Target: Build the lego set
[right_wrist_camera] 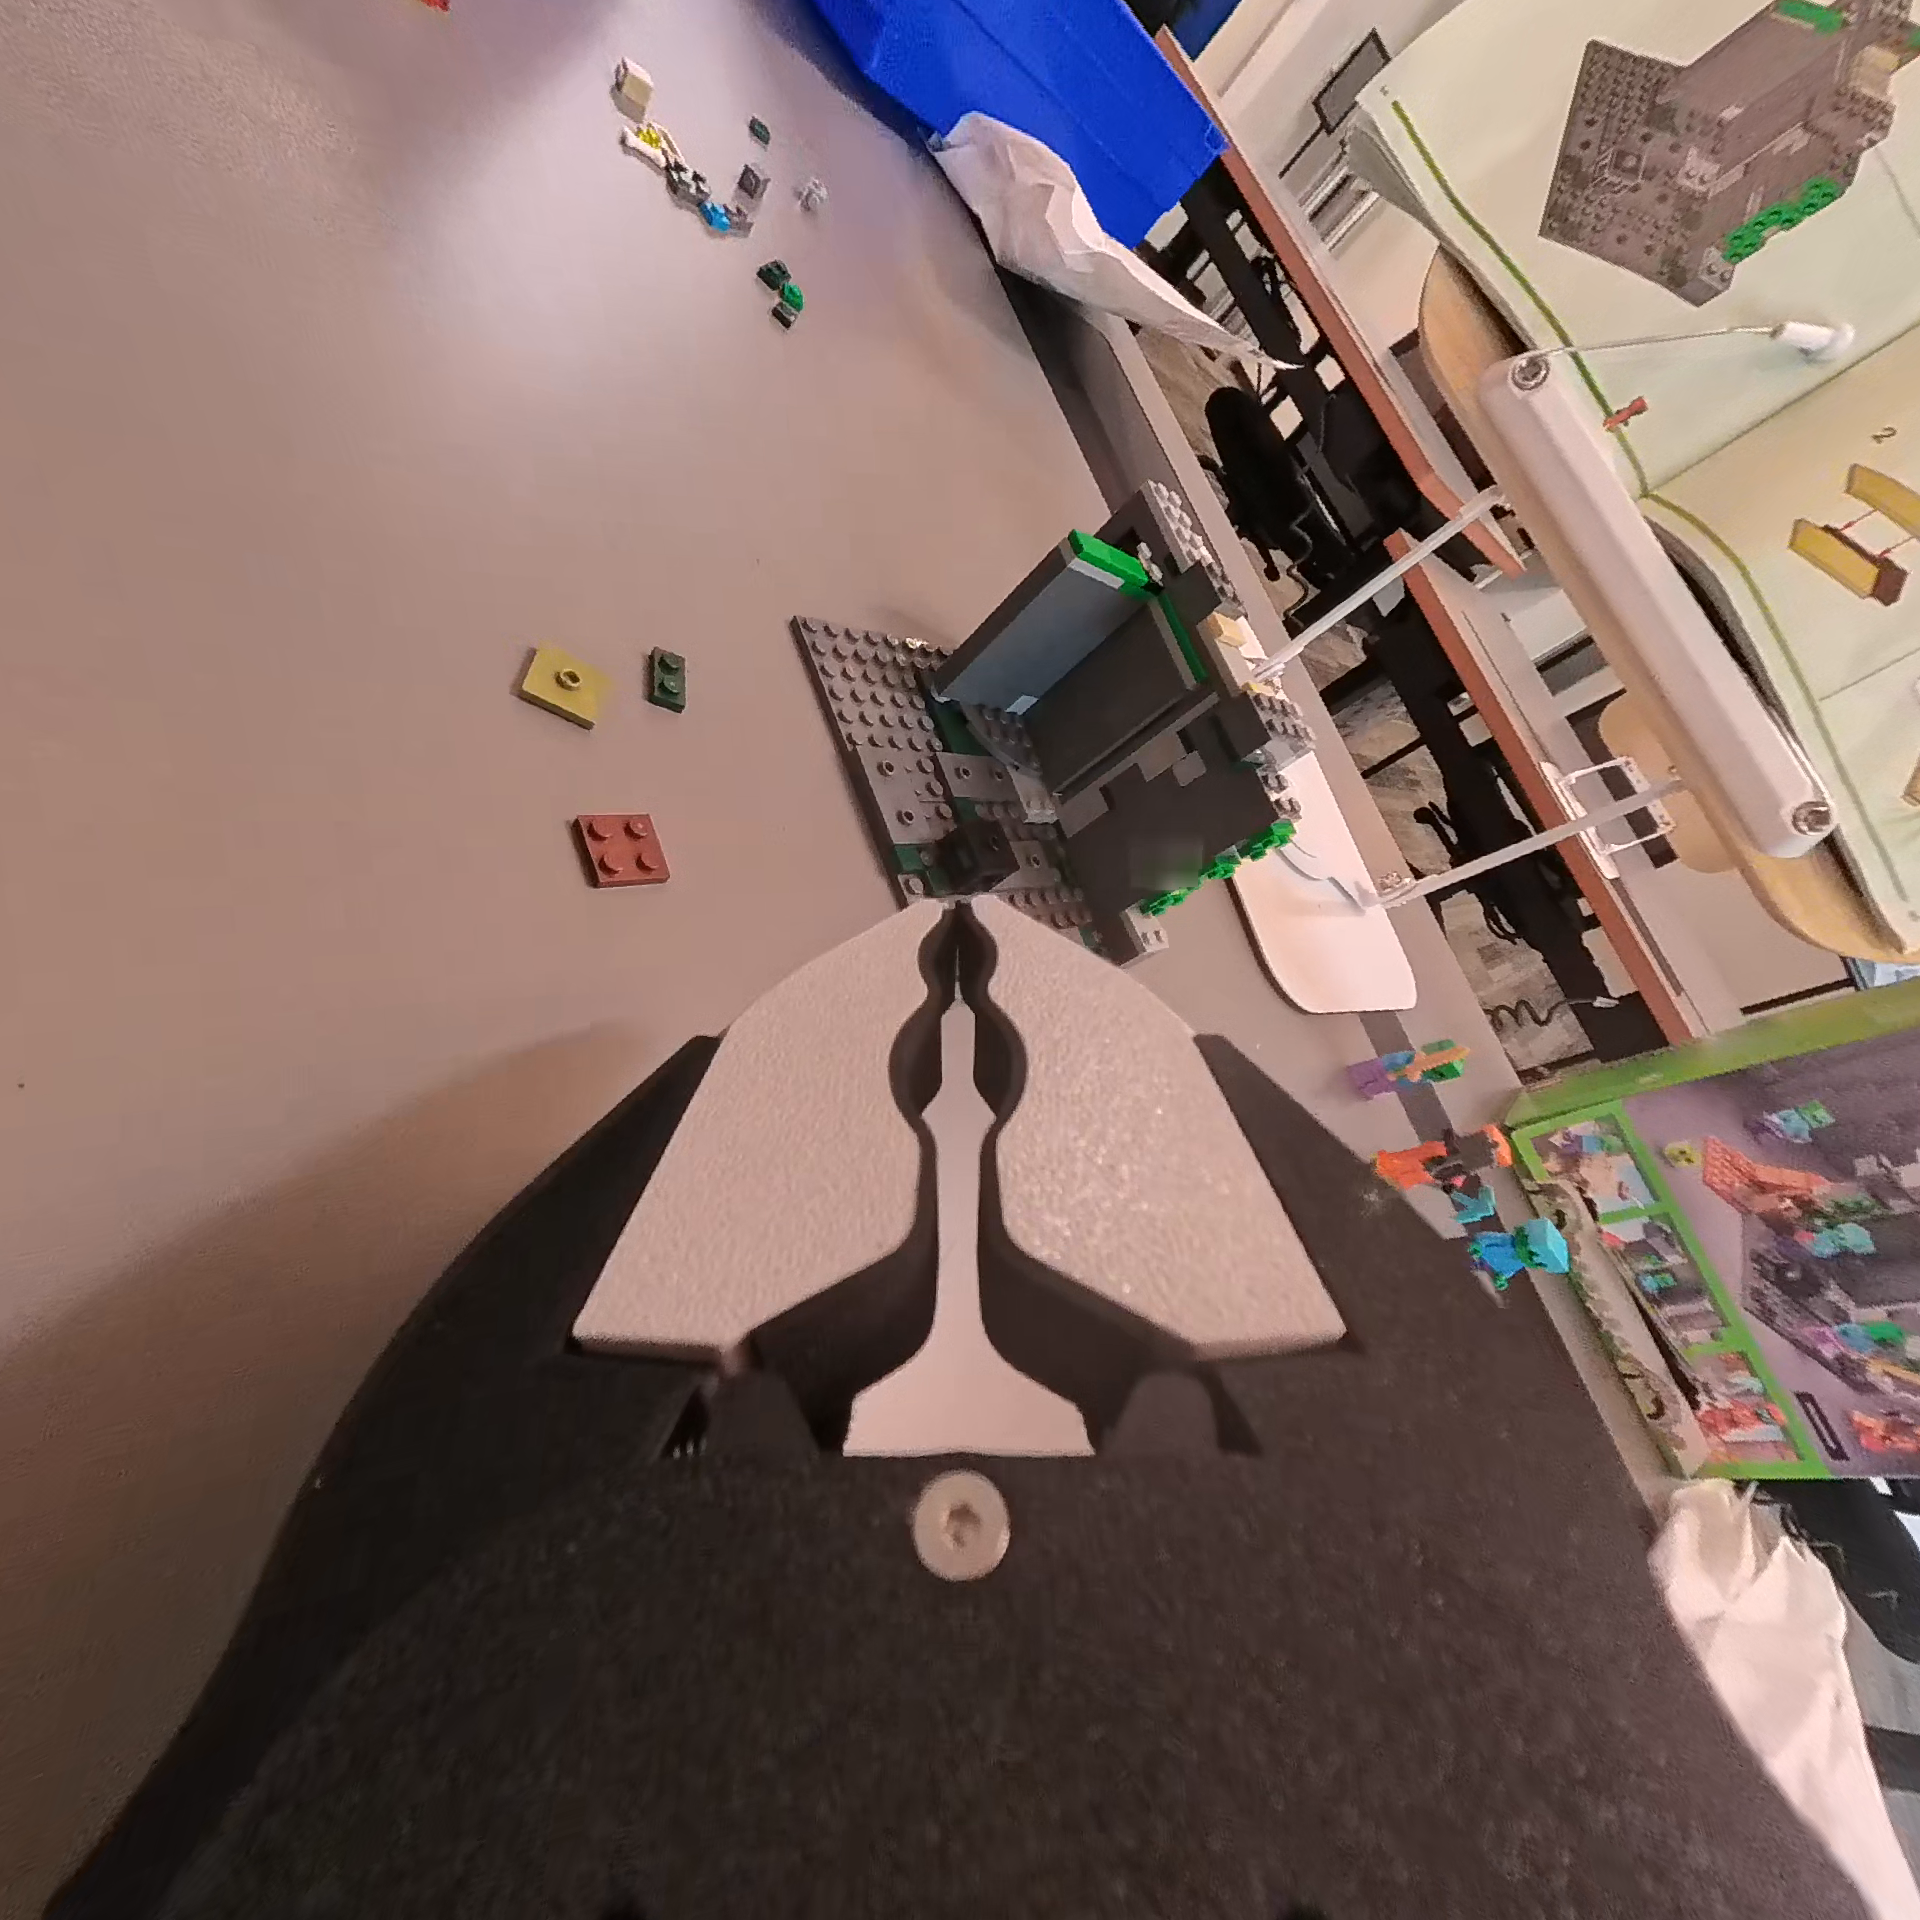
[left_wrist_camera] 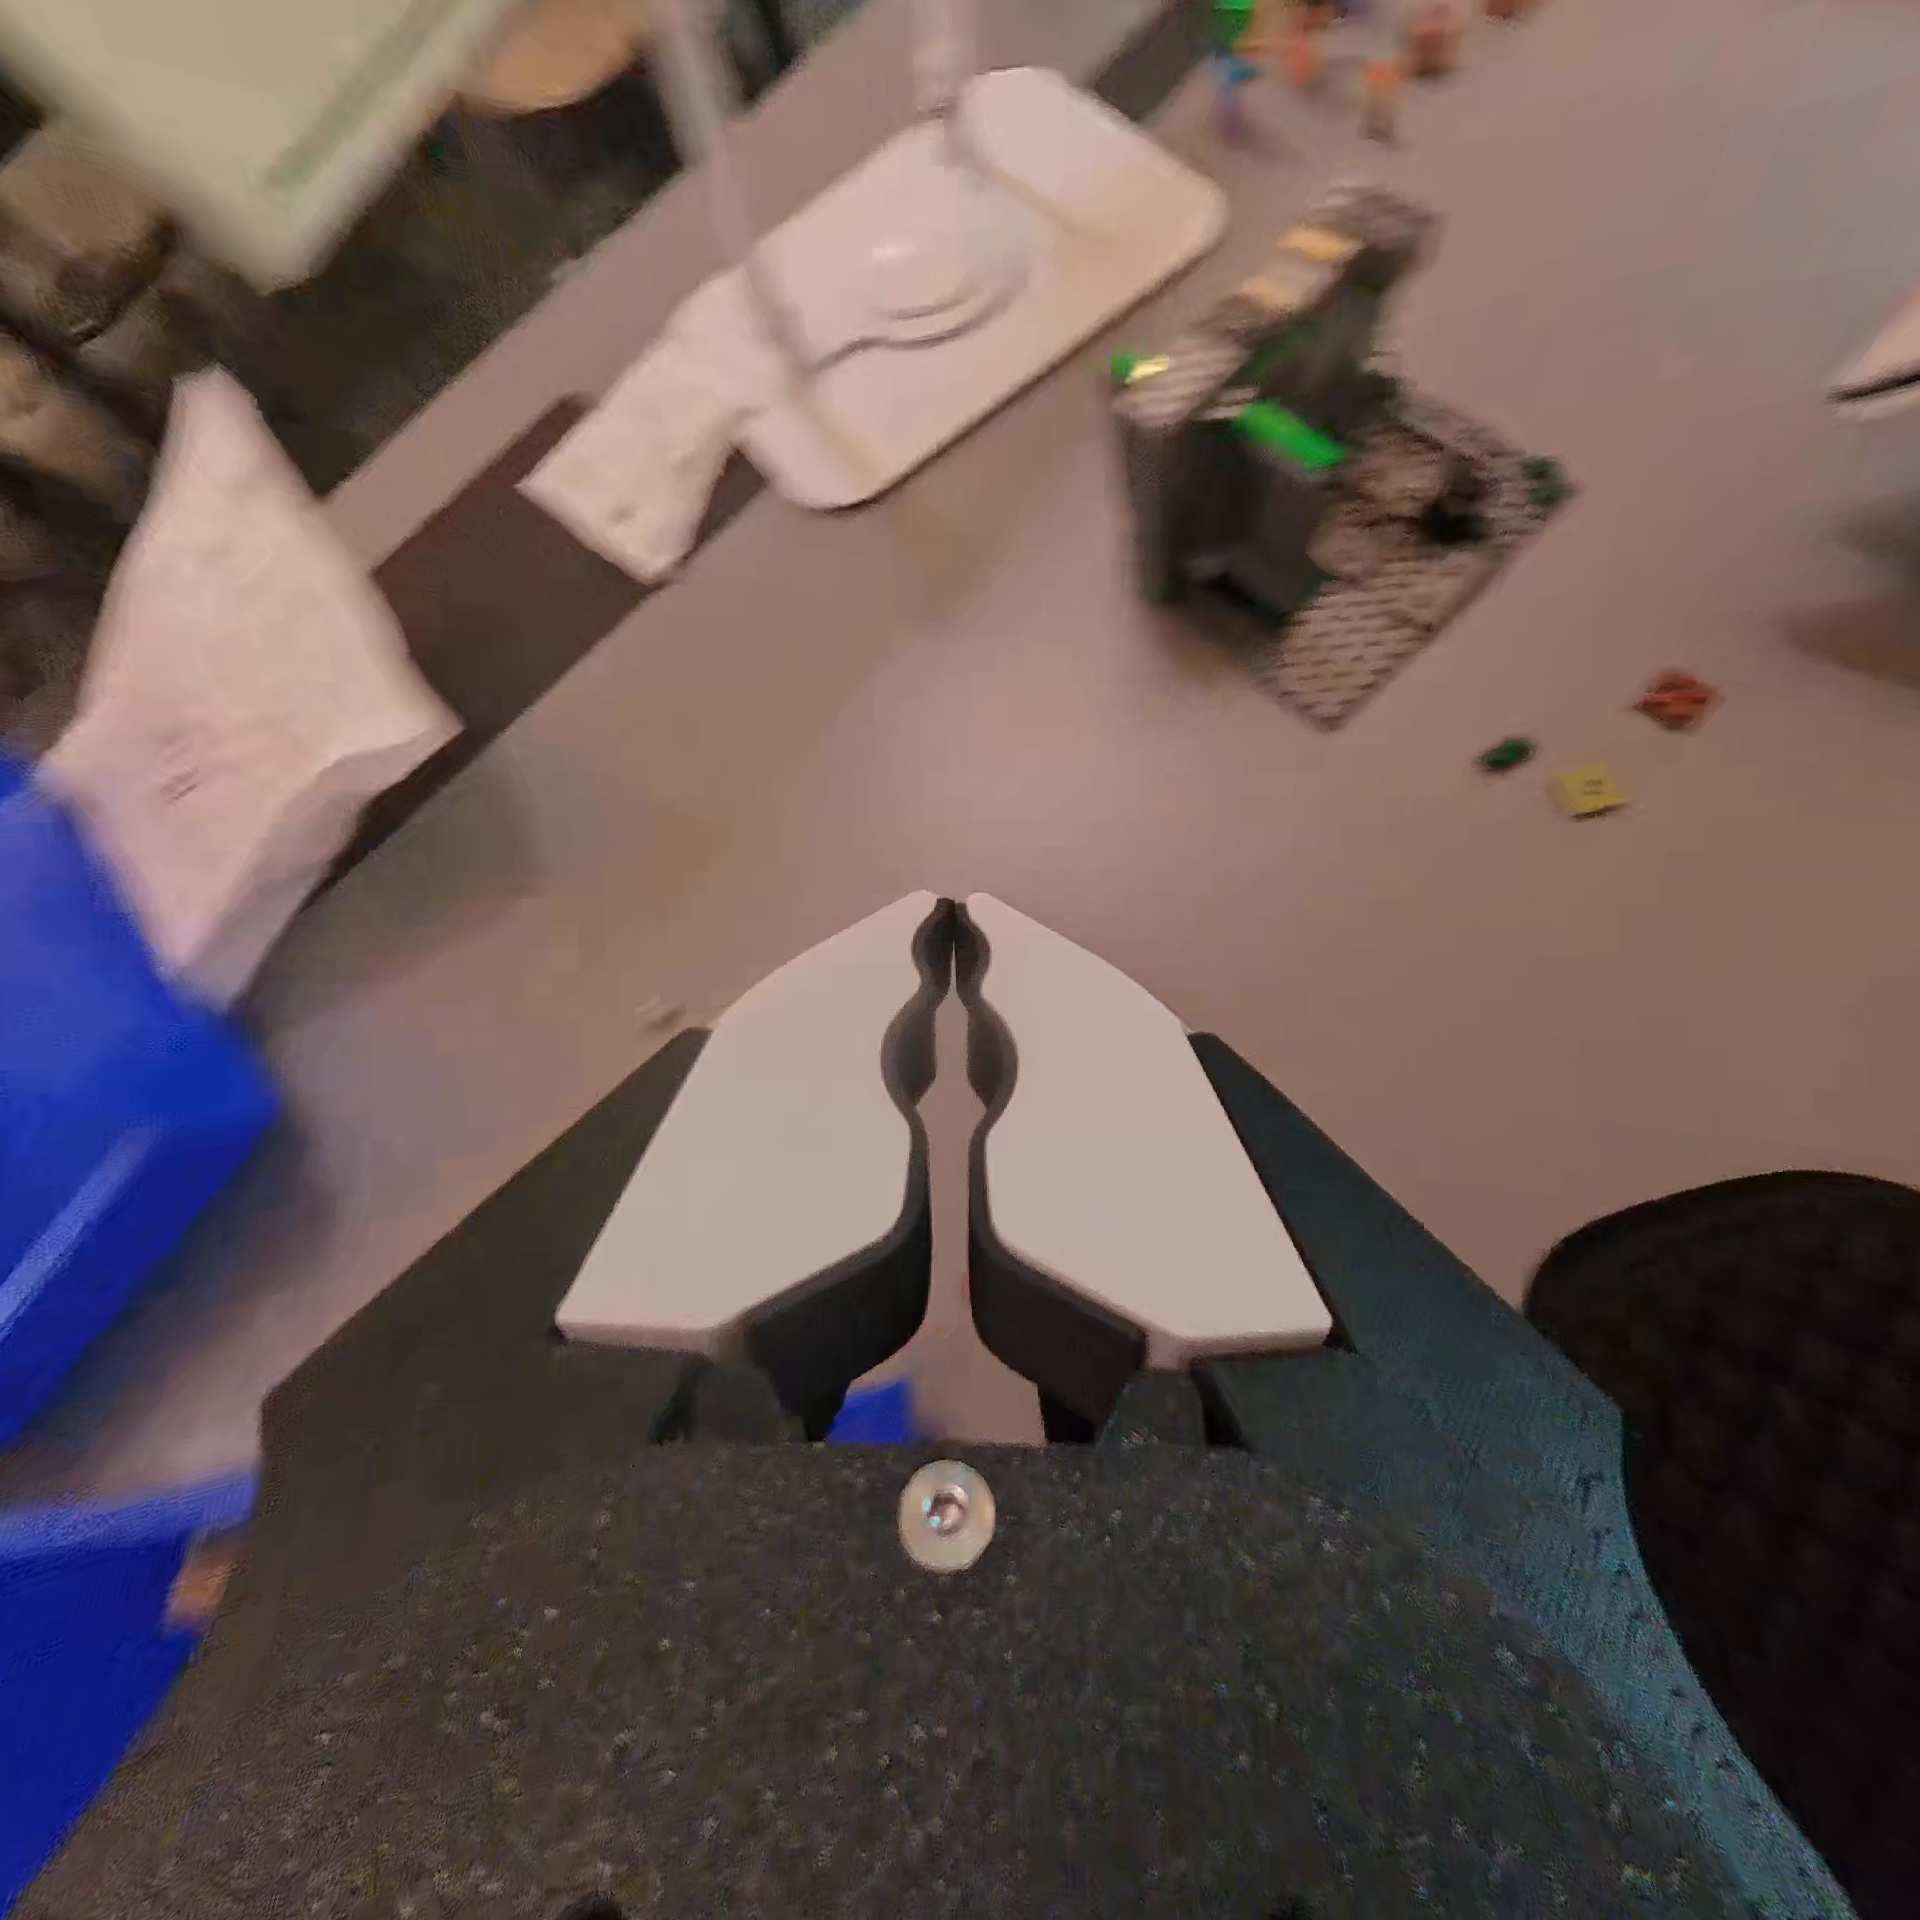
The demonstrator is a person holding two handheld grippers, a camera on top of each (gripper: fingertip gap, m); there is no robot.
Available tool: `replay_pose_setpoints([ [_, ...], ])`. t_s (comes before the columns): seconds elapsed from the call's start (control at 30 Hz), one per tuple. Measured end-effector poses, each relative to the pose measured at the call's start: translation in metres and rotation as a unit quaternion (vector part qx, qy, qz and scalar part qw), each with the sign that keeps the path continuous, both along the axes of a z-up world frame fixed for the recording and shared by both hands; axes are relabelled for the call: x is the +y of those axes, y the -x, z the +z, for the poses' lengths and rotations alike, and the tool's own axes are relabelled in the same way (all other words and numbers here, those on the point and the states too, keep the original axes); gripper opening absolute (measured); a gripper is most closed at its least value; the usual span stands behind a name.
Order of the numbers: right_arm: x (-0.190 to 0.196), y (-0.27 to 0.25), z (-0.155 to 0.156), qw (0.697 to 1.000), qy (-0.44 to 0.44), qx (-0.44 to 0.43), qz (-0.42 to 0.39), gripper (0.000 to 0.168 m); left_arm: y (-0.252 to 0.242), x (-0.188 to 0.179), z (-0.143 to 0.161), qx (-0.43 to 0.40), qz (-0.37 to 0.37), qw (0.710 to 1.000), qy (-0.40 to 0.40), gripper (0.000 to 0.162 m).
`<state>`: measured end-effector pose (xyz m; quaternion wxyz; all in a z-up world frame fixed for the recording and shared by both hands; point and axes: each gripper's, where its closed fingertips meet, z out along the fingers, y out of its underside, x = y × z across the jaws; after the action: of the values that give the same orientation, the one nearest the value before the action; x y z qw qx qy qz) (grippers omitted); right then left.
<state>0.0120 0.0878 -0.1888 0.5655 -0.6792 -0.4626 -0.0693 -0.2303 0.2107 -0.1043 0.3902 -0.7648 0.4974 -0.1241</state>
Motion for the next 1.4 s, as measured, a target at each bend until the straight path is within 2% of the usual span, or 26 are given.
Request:
replay_pose_setpoints([
  [0.07, 0.001, -0.001, -0.001, 1.0, 0.003, 0.001, -0.002, 0.0, 0.054, 0.024, 0.015, 0.007, 0.067, 0.998, -0.009, 0.0],
  [0.13, 0.001, -0.001, -0.002, 1.0, 0.005, 0.002, -0.004, 0.0, 0.107, 0.044, 0.015, 0.025, 0.124, 0.992, 0.01, 0.0],
  [0.27, 0.003, -0.002, -0.003, 1.0, 0.006, 0.002, -0.009, 0.0, 0.191, 0.063, -0.012, 0.068, 0.192, 0.977, 0.065, 0.0],
  [0.4, 0.005, -0.006, -0.005, 1.0, 0.008, 0.002, -0.02, 0.0, 0.234, 0.06, -0.051, 0.102, 0.207, 0.965, 0.127, 0.005],
  [0.47, 0.007, -0.007, -0.006, 1.0, 0.009, 0.001, -0.026, 0.0, 0.241, 0.051, -0.066, 0.116, 0.186, 0.963, 0.155, 0.007],
  [0.6, 0.011, -0.011, -0.011, 0.999, 0.014, -0.006, -0.038, 0.0, 0.242, 0.012, -0.091, 0.184, 0.075, 0.956, 0.215, 0.014],
  [0.73, 0.015, -0.013, -0.017, 0.999, 0.02, -0.011, -0.047, 0.0, 0.241, -0.022, -0.109, 0.243, -0.012, 0.935, 0.259, 0.024],
  [0.87, 0.017, -0.015, -0.022, 0.998, 0.026, -0.018, -0.055, 0.0, 0.244, -0.043, -0.125, 0.289, -0.053, 0.912, 0.286, 0.031],
  [1.1, 0.02, -0.02, -0.026, 0.997, 0.032, -0.019, -0.067, 0.0, 0.259, -0.057, -0.146, 0.369, -0.06, 0.88, 0.293, 0.03],
  [1.23, 0.02, -0.021, -0.027, 0.997, 0.034, -0.02, -0.069, 0.0, 0.258, -0.055, -0.148, 0.369, -0.046, 0.883, 0.287, 0.03],
  [1.4, 0.02, -0.022, -0.026, 0.997, 0.034, -0.019, -0.07, 0.0, 0.268, -0.048, -0.148, 0.376, -0.029, 0.884, 0.276, 0.018],
])
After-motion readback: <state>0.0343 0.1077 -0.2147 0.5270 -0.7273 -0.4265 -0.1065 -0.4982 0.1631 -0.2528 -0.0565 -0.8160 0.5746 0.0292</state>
